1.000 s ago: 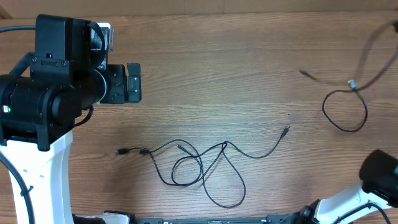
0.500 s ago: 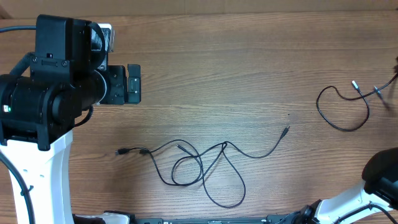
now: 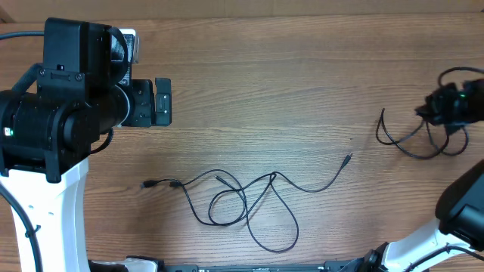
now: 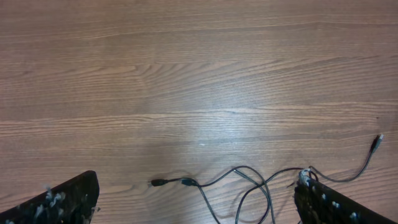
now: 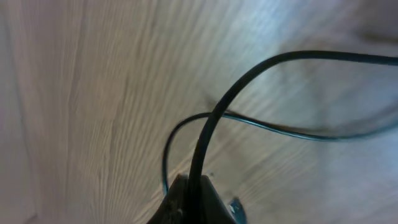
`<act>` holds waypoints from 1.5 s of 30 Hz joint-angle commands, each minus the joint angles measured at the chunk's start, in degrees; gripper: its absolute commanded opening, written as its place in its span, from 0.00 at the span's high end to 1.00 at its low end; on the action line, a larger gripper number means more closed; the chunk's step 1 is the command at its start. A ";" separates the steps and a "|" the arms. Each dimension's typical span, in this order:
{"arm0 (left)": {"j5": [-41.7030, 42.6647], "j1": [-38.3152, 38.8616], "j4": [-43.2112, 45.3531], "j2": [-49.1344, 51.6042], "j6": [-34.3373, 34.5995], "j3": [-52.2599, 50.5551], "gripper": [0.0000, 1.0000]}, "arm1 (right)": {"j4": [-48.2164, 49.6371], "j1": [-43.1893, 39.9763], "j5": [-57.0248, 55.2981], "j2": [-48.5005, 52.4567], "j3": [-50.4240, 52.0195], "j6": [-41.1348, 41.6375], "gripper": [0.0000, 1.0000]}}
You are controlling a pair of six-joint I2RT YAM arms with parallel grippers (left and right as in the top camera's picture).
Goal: Untangle cables
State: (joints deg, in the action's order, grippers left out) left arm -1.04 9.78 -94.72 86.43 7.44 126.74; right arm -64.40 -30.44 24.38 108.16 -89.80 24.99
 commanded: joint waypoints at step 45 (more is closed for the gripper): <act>1.09 0.11 -0.44 0.48 -0.81 -0.28 0.00 | 82.49 -1.66 37.94 -0.74 10.49 15.85 0.96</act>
State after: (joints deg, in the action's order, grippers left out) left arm -0.60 9.78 -94.94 86.50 7.27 126.69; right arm 17.61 -28.95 75.26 108.16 -78.67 35.24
